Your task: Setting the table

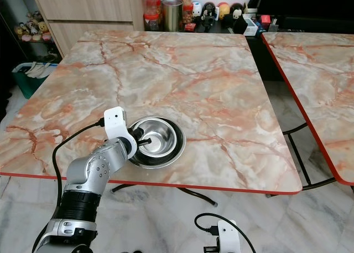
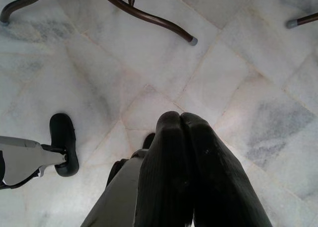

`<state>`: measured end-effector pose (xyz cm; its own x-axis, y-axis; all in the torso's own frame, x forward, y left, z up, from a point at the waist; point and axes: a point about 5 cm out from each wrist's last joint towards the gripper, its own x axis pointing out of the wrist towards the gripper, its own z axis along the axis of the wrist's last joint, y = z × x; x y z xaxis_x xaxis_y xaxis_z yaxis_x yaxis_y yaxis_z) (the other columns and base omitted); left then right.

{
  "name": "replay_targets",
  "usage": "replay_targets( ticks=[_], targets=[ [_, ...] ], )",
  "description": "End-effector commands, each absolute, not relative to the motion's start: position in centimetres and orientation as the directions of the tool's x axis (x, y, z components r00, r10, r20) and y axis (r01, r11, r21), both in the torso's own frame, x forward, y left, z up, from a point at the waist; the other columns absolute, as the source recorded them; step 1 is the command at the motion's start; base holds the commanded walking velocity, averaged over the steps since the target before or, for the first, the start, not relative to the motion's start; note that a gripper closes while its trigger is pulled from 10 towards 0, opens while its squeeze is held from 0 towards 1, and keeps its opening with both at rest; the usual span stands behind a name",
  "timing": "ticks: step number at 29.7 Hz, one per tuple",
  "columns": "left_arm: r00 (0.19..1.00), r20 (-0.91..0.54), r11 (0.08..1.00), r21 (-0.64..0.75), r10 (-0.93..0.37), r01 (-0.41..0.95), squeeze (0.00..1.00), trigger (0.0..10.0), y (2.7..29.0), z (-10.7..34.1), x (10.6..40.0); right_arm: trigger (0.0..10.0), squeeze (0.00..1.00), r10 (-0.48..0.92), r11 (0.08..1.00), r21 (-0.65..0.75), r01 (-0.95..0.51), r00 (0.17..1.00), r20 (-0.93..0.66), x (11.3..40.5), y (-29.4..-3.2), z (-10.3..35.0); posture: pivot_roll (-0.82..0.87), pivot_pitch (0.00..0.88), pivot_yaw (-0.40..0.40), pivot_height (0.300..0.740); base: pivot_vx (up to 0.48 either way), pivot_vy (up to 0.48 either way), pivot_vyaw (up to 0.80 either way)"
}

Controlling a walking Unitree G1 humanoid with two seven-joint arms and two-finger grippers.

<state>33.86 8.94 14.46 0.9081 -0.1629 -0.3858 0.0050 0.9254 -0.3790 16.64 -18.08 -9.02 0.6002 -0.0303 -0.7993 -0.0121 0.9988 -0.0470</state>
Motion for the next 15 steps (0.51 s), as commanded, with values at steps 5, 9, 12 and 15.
replay_targets(
  ticks=[5,9,12,15],
  targets=[
    [0.906,-0.404,0.939,-0.344,-0.123,-0.026,0.0,10.0,9.33,14.16,34.03,10.0,0.0,-0.035,0.999,-0.042,0.002,0.583,-0.811,16.13,-18.24,-9.24,0.0,0.088,-0.004,0.74,0.0,0.0,0.0],
    [0.906,-0.407,0.941,-0.338,-0.115,-0.032,0.37,10.0,9.46,14.19,34.04,10.0,0.0,-0.035,0.999,-0.042,0.001,0.583,-0.811,16.13,-18.24,-9.24,0.0,0.086,-0.005,0.74,0.0,0.0,0.0],
    [0.907,-0.406,0.943,-0.331,-0.111,-0.033,0.34,10.0,9.56,14.25,34.06,10.0,0.0,-0.035,0.999,-0.042,0.001,0.584,-0.811,16.14,-18.24,-9.24,0.0,0.087,-0.004,0.74,0.0,0.0,0.0],
    [0.909,-0.403,0.946,-0.322,-0.107,-0.032,0.0,10.0,9.67,14.4,34.17,10.0,0.0,-0.034,0.999,-0.042,0.001,0.586,-0.81,16.24,-18.21,-9.2,0.0,0.086,-0.005,0.74,0.0,0.0,0.0]
  ],
)
